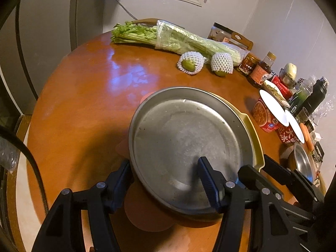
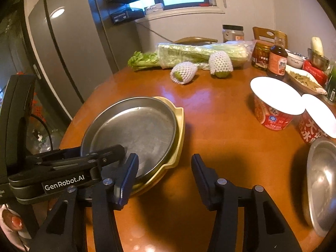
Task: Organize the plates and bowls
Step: 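Move the left gripper from the tray stack to the steel bowl rim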
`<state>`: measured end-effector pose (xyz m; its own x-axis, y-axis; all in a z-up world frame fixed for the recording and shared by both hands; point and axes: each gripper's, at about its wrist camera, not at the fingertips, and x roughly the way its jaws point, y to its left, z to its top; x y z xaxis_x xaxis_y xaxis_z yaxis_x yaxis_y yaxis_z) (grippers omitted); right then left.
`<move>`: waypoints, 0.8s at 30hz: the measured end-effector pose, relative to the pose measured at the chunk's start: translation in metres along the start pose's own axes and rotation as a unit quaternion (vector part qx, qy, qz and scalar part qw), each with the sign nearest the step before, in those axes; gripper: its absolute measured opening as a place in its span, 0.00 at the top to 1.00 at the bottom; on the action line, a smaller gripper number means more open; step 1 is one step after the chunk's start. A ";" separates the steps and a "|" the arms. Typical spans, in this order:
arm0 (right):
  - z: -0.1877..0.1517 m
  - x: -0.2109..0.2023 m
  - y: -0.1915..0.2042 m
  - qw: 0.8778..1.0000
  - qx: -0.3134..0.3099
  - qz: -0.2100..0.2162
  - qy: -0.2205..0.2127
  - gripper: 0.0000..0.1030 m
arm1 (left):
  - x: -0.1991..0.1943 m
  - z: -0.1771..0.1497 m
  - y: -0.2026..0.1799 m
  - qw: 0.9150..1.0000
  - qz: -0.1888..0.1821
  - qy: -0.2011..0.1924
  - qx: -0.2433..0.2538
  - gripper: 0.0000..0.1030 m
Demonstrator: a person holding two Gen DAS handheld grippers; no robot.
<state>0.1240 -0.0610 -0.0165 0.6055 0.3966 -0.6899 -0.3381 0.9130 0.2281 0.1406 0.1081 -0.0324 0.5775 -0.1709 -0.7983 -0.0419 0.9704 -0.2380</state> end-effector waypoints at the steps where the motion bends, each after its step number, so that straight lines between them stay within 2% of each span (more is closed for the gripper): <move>1: 0.001 0.000 -0.002 1.000 0.001 -0.002 -0.001 0.47 | 0.003 0.002 -0.003 1.000 -0.001 0.001 0.001 0.39; 9: 0.010 0.003 -0.025 1.000 0.017 -0.015 -0.008 0.47 | 0.014 0.011 -0.019 1.000 -0.002 0.000 0.008 0.39; 12: 0.011 0.000 -0.030 1.000 0.023 -0.013 -0.013 0.47 | 0.012 0.011 -0.019 1.000 0.012 -0.011 0.007 0.39; 16: 0.014 -0.010 -0.031 0.999 0.019 -0.022 -0.036 0.47 | 0.000 0.014 -0.013 0.999 0.006 -0.032 -0.005 0.39; 24: 0.014 -0.034 -0.032 0.997 0.013 -0.041 -0.067 0.45 | -0.028 0.013 -0.015 0.998 0.019 -0.062 -0.002 0.39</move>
<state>0.1247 -0.1028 0.0096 0.7215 0.3278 -0.6099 -0.2658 0.9445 0.1931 0.1361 0.1008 0.0008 0.6721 -0.1121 -0.7320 -0.0689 0.9747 -0.2126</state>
